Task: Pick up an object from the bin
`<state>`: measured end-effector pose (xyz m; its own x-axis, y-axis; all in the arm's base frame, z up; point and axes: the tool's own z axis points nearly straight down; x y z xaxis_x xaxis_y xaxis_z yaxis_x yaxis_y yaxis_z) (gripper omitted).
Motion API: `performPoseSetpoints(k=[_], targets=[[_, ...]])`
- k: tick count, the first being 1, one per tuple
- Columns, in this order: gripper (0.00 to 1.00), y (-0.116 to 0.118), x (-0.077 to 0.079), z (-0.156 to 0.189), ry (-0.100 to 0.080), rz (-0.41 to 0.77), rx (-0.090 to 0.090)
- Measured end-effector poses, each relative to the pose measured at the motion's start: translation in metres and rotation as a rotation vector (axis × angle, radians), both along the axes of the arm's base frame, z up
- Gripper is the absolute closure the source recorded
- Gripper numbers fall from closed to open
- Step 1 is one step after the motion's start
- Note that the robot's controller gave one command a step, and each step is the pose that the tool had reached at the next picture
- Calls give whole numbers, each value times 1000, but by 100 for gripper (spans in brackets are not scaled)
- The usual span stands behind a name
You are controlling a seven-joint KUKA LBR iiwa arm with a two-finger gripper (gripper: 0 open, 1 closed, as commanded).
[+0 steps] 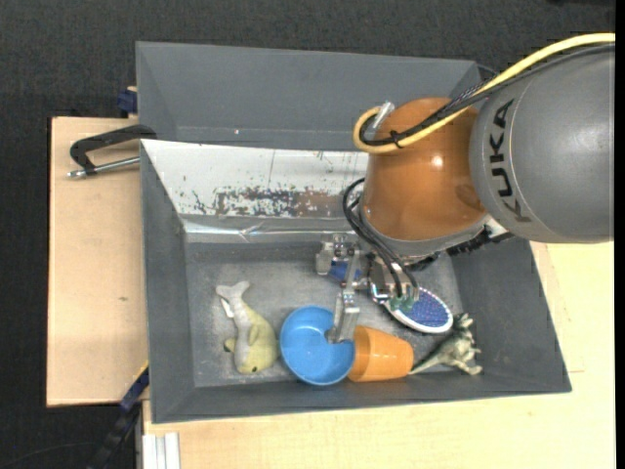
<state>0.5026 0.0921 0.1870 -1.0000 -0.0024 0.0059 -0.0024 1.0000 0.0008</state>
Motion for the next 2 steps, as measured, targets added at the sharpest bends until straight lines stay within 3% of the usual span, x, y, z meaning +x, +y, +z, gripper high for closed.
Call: performPoseSetpoints(k=[1,2], targets=[[0,-4,-7,-119,-2,271,1],[100,-3,-2,-114,-22,268,2]])
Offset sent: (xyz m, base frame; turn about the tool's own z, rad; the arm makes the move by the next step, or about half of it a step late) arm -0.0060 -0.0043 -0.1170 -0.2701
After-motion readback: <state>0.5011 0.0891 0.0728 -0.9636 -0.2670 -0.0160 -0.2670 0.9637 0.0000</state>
